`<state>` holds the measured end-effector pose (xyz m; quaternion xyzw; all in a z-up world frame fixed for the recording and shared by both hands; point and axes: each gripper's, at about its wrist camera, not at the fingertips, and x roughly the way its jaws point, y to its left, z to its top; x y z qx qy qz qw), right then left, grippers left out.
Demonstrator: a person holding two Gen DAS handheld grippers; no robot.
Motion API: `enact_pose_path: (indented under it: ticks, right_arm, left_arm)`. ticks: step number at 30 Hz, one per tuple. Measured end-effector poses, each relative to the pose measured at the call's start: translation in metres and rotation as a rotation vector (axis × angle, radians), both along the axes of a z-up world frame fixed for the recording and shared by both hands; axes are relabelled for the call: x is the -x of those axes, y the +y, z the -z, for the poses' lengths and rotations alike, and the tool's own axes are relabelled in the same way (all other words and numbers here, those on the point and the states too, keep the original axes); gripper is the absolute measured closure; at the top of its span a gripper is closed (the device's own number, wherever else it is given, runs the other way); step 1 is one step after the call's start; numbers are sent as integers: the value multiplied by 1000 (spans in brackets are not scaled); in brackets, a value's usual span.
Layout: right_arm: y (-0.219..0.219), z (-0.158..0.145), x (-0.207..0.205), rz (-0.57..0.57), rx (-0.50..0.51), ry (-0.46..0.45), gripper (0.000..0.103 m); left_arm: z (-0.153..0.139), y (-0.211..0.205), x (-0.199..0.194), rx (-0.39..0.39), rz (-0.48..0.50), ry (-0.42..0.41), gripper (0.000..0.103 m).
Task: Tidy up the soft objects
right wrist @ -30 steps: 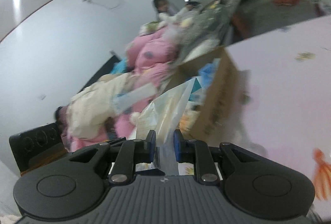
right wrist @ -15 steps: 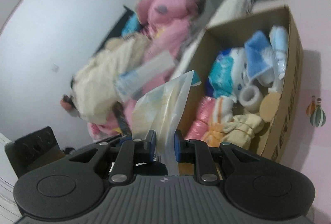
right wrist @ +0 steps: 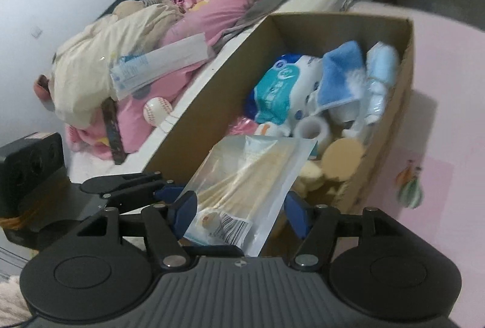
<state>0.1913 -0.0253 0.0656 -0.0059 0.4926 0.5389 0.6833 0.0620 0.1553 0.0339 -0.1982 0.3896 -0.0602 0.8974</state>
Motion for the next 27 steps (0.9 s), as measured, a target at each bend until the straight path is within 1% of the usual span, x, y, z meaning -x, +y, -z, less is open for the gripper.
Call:
enact_pose_path:
  ticks: [4, 8, 13, 14, 15, 17, 18, 21, 23, 25, 27]
  right_arm:
    - [-11, -7, -9, 37, -40, -23, 34]
    - [-27, -20, -20, 85, -110, -37, 34]
    - [-39, -21, -32, 119, -152, -29, 34]
    - [-41, -20, -34, 122, -156, -23, 34]
    - [-42, -18, -35, 122, -158, -18, 34]
    - [-42, -15, -35, 117, -158, -10, 34]
    - [-42, -14, -36, 114, -157, -6, 34]
    - [-43, -10, -37, 113, -160, 7, 34]
    - [-43, -9, -37, 115, -162, 14, 34]
    - [-44, -8, -37, 115, -163, 16, 34]
    - [-44, -10, -35, 112, -163, 5, 34]
  left_arm:
    - [2, -5, -3, -21, 13, 13, 23]
    - [4, -10, -8, -55, 25, 9, 24]
    - [7, -14, -15, -37, 60, 14, 25]
    - [8, -15, -16, -33, 64, 19, 26]
    - [9, -16, -18, -32, 64, 24, 29]
    - [10, -18, -20, -35, 63, 30, 31]
    - [10, -17, -21, -27, 60, 32, 33]
    - [11, -14, -23, -2, 61, 31, 33]
    - [13, -8, -25, 31, 54, 47, 33]
    - [10, -1, -22, 59, 39, 32, 33]
    - [1, 6, -15, 55, 6, -1, 31]
